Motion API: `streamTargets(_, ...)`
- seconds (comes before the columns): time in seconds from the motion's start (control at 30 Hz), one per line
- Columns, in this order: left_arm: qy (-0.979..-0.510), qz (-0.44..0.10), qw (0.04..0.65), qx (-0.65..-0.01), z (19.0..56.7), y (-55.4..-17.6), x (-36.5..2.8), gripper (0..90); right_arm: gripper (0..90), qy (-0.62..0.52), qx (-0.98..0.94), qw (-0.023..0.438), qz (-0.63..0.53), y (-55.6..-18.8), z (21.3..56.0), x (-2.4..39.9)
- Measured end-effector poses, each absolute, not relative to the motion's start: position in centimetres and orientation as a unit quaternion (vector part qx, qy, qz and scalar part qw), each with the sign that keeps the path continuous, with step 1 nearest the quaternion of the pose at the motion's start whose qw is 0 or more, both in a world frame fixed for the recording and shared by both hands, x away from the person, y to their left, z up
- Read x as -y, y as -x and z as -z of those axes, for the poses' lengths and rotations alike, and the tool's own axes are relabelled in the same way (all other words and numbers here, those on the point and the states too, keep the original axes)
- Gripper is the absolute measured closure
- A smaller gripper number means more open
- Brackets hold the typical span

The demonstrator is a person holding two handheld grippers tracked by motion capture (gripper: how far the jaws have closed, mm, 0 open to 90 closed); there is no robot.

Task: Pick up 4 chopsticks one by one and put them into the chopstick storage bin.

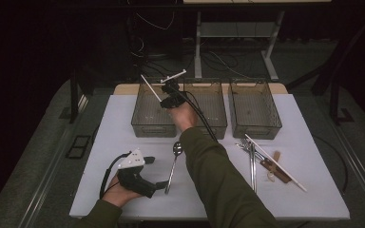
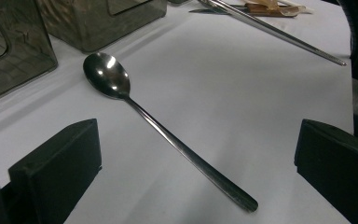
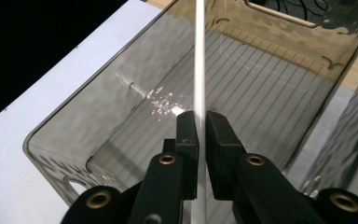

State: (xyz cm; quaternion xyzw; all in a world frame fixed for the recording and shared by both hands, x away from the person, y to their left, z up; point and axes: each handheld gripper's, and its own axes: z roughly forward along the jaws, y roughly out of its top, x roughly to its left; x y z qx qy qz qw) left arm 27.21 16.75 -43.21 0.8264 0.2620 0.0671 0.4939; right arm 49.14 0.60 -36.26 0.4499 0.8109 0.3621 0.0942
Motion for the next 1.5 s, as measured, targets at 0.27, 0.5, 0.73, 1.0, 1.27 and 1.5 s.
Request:
streamTargets(0.27,-0.826,-0.069,0.495,-0.259,43.2,-27.2,-16.8,0.0,55.7,-0.455,-0.803,0.110,-0.368,-49.1,36.0,-0.2)
streamTargets(0.5,-0.827,-0.072,0.495,-0.258,43.2,-27.2,-16.8,0.0,47.7,-0.444,-0.804,0.113,-0.379,-48.6,34.7,1.6)
streamTargets(0.73,-0.827,-0.071,0.493,-0.259,43.2,-27.2,-16.7,0.0,40.6,-0.434,-0.801,0.123,-0.393,-47.6,32.6,4.8)
streamTargets(1.0,-0.829,-0.071,0.490,-0.259,43.3,-27.2,-16.6,0.0,32.7,-0.429,-0.801,0.136,-0.396,-45.9,31.2,8.5)
streamTargets(1.27,-0.833,-0.072,0.485,-0.255,43.3,-27.3,-16.6,0.0,26.9,-0.422,-0.800,0.127,-0.407,-44.4,31.0,11.4)
streamTargets(1.5,-0.835,-0.070,0.482,-0.254,43.4,-27.3,-16.5,0.0,25.9,-0.418,-0.799,0.122,-0.414,-43.1,31.1,13.6)
